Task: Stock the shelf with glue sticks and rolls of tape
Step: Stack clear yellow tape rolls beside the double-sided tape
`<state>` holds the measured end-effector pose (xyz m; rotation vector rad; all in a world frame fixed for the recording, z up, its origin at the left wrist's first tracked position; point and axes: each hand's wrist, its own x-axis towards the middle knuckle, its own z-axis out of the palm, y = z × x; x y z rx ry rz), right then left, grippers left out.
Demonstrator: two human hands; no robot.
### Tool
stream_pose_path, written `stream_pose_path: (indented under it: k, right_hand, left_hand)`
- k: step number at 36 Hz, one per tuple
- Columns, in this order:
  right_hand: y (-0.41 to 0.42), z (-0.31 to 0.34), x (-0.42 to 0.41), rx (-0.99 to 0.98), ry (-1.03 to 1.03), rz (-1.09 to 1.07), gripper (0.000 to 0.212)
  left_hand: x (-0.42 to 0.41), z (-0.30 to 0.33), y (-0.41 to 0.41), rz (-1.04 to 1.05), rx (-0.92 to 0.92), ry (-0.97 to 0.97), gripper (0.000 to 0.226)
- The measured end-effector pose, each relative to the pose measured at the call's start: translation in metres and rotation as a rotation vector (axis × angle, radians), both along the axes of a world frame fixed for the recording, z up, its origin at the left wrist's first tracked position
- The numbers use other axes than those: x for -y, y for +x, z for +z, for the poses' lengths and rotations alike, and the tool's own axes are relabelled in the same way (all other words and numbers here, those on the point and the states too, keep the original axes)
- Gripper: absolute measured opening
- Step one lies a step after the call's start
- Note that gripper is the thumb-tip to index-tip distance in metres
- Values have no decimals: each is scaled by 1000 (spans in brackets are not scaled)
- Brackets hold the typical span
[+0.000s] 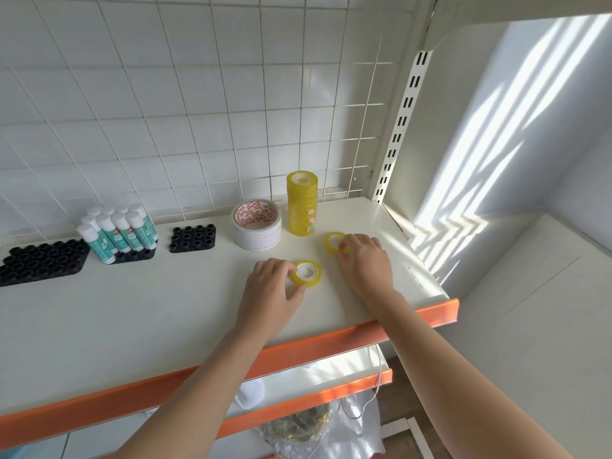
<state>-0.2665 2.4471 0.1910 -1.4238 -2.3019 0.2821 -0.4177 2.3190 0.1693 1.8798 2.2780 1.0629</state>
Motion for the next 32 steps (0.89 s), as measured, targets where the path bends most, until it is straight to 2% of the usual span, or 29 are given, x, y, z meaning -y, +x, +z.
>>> stream_pose_path:
  k: [3,10,19,21,25,29,32]
  right_hand:
    - [-2,-1,-11,-7,15,-10,22]
    - [-8,-1,-23,142,56,-18,36]
    - [-10,4,-26,243,14,-31,42]
    - [-10,7,-23,225,-24,-42,46]
    - [-10,13,0,69,-32,-8,48]
    - [-2,7,26,-73,-7,138,38]
    - [7,4,37,-59,-22,239,29]
  left_hand:
    - [0,-1,0,3,-18,4,37]
    - [0,-1,0,14,-36,-3,37]
    - [0,-1,0,15,-48,-19,37]
    - [0,-2,0,18,-61,-16,34]
    - [-1,-4,0,26,-77,-3,27]
    - [0,-2,1,20,-93,-7,26]
    - [1,-1,1,18,-89,-32,27]
